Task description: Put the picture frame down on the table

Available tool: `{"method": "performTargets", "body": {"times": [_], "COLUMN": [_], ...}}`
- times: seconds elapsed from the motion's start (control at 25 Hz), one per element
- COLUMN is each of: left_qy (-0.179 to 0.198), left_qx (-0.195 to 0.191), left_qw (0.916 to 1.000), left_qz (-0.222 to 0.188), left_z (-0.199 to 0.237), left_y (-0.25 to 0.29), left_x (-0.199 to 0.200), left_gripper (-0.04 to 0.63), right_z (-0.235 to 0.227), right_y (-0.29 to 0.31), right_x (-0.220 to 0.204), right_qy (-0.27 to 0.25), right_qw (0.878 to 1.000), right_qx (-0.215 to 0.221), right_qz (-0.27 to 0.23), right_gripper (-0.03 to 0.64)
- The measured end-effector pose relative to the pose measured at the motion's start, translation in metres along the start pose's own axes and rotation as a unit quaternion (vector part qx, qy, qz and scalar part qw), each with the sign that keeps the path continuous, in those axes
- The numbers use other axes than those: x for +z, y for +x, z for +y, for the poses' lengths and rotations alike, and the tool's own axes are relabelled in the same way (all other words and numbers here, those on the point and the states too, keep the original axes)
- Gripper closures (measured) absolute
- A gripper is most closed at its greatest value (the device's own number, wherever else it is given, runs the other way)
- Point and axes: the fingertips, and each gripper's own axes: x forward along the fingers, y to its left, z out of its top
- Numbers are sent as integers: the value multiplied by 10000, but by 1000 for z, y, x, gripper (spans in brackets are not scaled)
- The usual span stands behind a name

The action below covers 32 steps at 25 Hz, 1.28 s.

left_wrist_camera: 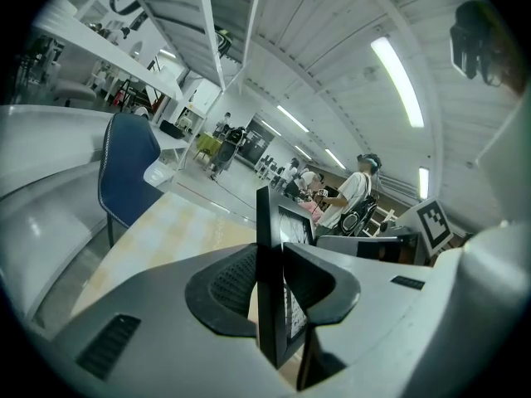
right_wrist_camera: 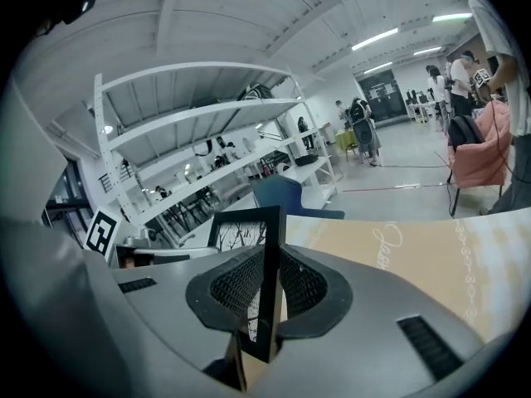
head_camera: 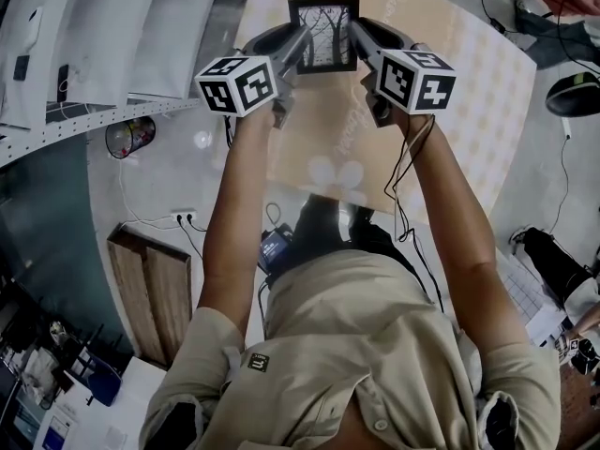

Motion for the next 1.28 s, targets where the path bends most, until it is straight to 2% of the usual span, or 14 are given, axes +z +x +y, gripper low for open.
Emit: {"method": "performTargets", "body": {"times": [0.72, 1.28], "left_qy": [-166, -112], "left_qx": [193, 355], "left_qw": [9987, 9964], "left_qz": [443, 762], "left_z": [34, 52], "left_y": [24, 33], "left_x": [-33, -56], "left_gripper": [497, 497], "right_z": [-25, -35], "right_y": [32, 49], "right_x": [-36, -62], "right_qy": [179, 195], "right_qw": [9989, 9976], "right_qx": [-138, -235], "right_qz": [409, 621], "right_gripper": [551, 551]}}
